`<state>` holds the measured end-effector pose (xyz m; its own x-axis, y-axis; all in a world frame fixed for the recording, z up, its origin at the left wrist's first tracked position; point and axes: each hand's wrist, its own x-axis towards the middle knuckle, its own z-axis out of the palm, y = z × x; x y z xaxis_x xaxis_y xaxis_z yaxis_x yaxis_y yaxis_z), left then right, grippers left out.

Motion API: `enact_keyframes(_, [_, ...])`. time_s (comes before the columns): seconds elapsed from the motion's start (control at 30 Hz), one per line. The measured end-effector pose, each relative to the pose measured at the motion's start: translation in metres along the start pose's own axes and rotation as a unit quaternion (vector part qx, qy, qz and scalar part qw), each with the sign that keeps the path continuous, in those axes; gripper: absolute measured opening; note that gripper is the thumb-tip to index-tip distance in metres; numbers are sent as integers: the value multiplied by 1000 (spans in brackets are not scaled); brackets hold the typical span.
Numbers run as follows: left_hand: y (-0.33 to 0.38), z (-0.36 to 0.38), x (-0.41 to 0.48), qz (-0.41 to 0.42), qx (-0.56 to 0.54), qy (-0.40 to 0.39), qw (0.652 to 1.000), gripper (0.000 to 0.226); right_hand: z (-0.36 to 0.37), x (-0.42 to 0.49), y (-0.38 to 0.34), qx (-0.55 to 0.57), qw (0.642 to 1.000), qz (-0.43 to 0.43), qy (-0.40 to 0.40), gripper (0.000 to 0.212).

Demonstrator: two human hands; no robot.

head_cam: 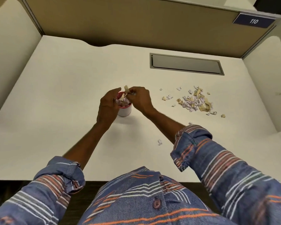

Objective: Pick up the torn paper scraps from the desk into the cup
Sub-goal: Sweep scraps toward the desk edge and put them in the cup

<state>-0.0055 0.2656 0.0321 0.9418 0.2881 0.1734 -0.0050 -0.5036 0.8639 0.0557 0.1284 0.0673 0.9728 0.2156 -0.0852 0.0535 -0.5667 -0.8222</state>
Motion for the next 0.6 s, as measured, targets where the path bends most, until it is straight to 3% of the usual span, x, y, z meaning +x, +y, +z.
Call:
enact_keyframes(0.13, [0,-1,2,-11,-13,-2,1000,49,10,7,-7,-56,997,-20,-53,20])
enact_keyframes(0.27, [2,-2,4,-24,-20,-7,999,47,12,9,-7,-71,993,-29,-89,36])
enact_keyframes(0.5, [3,-3,6,-9,3,-5,1000,48,2,12,-5,-59,992,-84,-81,35])
enact_keyframes(0.6, [6,-4,3,5,26,5,1000,42,-2,10,0,-37,993,-106,-43,26])
